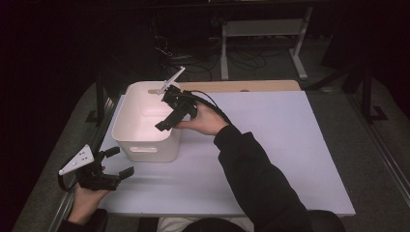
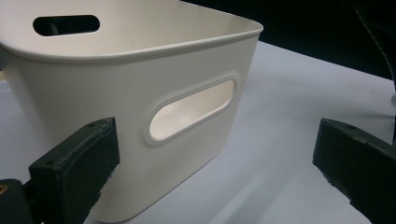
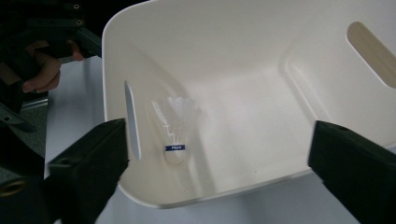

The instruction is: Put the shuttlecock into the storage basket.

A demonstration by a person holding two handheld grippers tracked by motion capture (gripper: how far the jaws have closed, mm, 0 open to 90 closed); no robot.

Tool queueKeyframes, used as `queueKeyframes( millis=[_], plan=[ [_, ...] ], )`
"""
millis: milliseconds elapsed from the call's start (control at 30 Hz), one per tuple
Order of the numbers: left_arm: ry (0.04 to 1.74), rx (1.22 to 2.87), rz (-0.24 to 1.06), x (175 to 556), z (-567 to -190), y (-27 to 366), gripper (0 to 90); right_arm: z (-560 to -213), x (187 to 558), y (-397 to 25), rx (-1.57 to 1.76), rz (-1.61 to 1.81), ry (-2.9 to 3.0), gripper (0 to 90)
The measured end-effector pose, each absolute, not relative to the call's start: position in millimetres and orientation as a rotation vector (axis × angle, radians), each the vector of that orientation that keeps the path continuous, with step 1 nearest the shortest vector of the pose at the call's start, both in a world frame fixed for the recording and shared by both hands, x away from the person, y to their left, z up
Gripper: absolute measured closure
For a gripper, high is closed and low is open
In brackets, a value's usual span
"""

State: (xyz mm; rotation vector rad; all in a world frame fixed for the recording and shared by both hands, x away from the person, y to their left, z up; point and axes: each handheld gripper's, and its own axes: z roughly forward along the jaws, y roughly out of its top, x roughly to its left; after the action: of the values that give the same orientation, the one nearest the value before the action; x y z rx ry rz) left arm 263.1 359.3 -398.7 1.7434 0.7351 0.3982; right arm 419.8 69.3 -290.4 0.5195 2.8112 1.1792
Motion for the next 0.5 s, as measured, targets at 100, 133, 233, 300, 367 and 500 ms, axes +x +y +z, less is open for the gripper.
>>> queueKeyframes(
  millis=[100,133,233,300,367,500],
  plan=[
    [0.736,1.744,0.398,263.1,-398.7,359.4,0.3,-289.3,419.1,64.0,0.524,1.184,2.801,0.5],
    [0.736,1.743,0.398,263.1,-398.7,359.3,0.3,-288.9,418.6,62.2,0.532,1.175,2.79,0.0],
    [0.736,1.743,0.398,263.1,-398.7,359.3,0.3,-287.7,418.7,55.5,0.557,1.202,2.774,0.0],
    [0.736,1.743,0.398,263.1,-398.6,359.3,0.3,-286.2,418.2,51.2,0.562,1.215,2.762,0.0],
    [0.736,1.743,0.399,263.1,-398.6,359.5,0.3,-284.8,418.5,47.1,0.559,1.229,2.75,0.0],
    [0.736,1.742,0.398,263.0,-398.5,359.6,0.3,-283.4,417.2,40.3,0.566,1.238,2.733,0.0]
  ],
)
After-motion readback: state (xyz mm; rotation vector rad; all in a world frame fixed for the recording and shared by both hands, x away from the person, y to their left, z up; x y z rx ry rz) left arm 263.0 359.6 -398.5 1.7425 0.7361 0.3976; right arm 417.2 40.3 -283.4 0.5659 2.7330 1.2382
